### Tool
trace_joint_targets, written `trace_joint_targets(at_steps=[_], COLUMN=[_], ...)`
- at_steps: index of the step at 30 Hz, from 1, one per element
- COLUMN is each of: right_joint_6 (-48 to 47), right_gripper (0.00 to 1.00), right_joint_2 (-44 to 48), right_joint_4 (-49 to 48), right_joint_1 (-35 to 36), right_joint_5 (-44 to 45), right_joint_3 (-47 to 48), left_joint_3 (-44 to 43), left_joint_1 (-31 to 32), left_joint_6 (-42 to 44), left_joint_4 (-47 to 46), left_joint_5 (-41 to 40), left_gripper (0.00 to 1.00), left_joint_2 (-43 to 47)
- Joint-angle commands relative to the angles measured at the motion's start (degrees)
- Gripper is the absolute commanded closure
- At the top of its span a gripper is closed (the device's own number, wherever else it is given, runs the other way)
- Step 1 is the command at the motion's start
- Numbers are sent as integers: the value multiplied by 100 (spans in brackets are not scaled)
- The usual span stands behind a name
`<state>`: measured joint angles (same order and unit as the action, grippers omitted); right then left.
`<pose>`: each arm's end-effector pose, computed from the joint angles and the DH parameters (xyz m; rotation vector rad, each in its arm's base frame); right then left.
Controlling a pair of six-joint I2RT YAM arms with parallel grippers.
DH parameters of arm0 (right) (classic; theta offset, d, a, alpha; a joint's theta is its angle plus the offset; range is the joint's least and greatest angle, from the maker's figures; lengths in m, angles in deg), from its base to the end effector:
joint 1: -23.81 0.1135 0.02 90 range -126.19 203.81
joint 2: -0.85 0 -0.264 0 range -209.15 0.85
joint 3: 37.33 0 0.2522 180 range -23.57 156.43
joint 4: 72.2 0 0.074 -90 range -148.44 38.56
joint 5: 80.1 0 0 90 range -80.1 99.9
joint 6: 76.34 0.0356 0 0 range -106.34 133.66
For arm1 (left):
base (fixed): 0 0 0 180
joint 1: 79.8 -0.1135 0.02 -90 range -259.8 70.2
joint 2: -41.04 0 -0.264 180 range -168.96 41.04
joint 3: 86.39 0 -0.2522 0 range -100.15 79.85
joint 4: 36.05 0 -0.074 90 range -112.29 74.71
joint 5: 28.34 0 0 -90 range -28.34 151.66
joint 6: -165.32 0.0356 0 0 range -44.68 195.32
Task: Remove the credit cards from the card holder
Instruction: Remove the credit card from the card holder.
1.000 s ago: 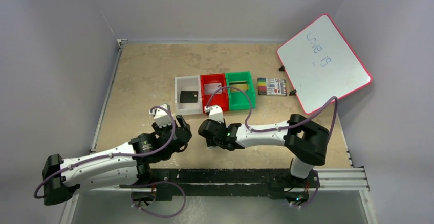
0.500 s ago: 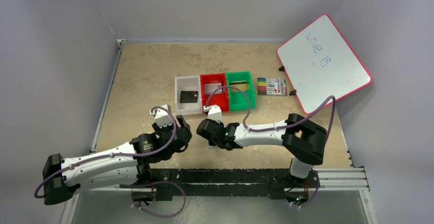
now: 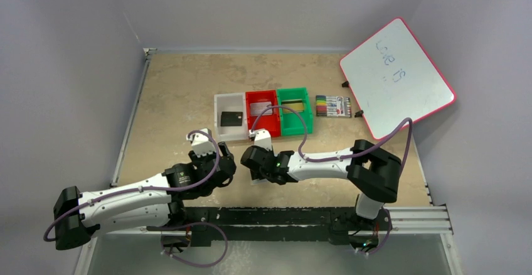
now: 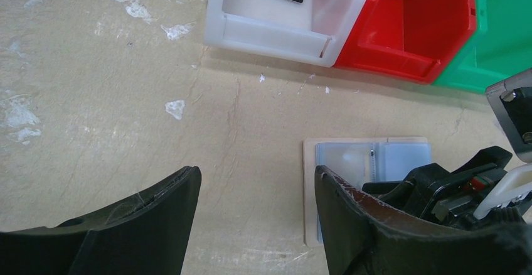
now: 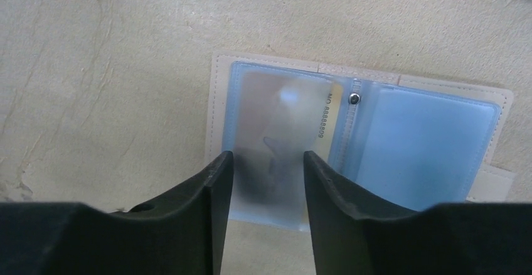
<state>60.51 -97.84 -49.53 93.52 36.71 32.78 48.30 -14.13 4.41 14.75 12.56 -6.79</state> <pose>0.1356 0.3204 0.1713 -0.2750 2.3629 0.4121 0.0875 -0.1282 0.2200 -0.4163 2.0968 -0.2938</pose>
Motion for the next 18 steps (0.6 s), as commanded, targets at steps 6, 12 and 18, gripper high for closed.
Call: trace_joint_targets(at_steps=[6,12,18], right_joint_6=[-123,56,148], right_gripper=[48,56,75], right_joint_2=[34,-196,-268], right_joint_4=[157,352,440], right_joint_1=[34,60,58], right_joint_5=[65,193,203], right_joint_3=[212,210,323], left_joint_3=[6,17,12], left_joint_1=[15,15,14], left_joint_6=[-102,-120,-101], left_joint_4=[171,289,214], left_joint_5=[-246,-279,-237], left_gripper=[34,34,34], left_joint_2=[301,494,389])
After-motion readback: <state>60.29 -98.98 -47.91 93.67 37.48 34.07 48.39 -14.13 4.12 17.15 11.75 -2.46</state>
